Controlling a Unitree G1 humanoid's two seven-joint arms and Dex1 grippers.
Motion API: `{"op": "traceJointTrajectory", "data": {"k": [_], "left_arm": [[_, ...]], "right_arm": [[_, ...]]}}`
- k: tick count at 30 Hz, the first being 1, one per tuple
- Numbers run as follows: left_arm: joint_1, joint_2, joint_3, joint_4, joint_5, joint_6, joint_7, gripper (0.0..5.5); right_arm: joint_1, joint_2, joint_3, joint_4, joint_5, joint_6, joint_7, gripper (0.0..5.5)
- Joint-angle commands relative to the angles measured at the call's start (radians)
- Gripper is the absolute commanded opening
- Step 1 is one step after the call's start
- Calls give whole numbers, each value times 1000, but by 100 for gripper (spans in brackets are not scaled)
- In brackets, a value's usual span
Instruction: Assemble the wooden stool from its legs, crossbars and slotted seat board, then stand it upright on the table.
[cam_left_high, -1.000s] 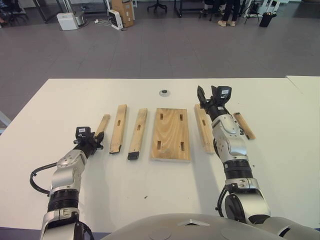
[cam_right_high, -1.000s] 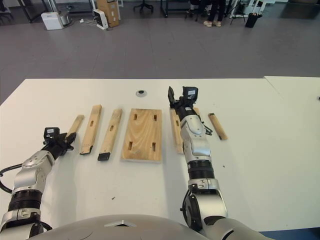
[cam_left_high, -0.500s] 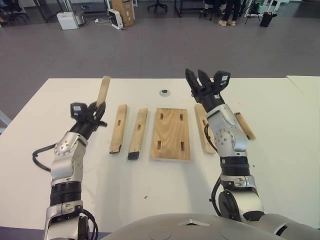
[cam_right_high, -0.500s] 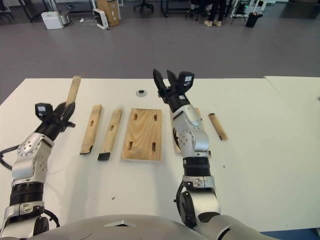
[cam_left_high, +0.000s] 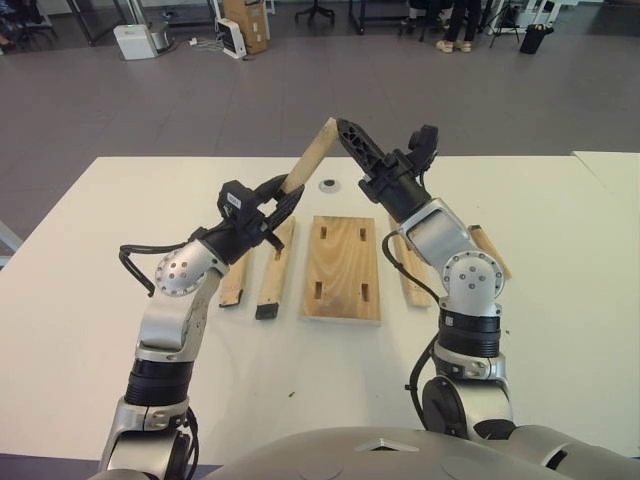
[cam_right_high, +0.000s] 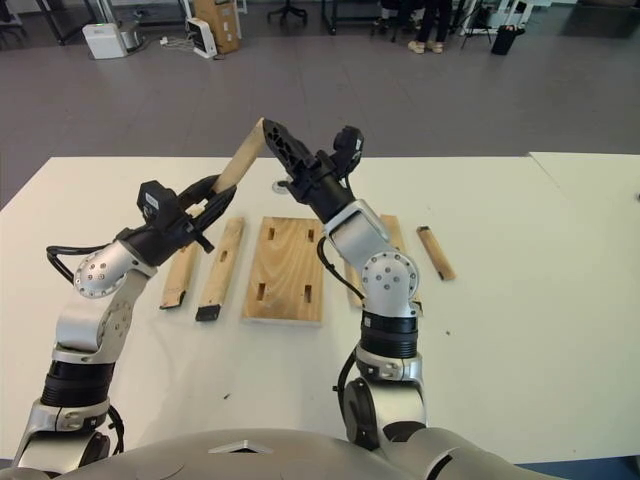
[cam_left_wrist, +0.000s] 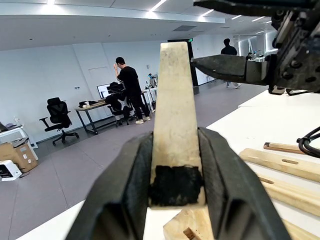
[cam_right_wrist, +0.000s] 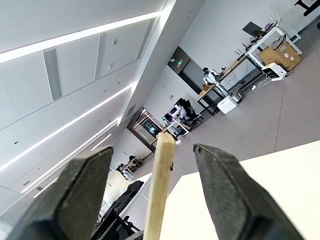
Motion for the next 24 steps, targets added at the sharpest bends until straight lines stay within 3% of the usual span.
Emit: {"op": "traceJointTrajectory", "data": {"k": [1,13,18,20,24], "left_arm": [[-23,10,-27,-23,-2,0,-30,130],[-10,13,-15,-5,-6,-25,-49,129],[-3,-9,-6,7,-32,-4,-36,129],[10,-28,5,14,-48,-3,-22,172],[67,-48,61,48,-37,-14,49,228]], "right_arm": [[-6,21,4,2,30,20,-28,268],[6,13,7,1,49,22,-41,42],[7,5,12,9,38,17,-45,41],[-1,-7,10,19,11,0,-46,41],[-43,-132,15,114,-290,-201,-47,41]]}}
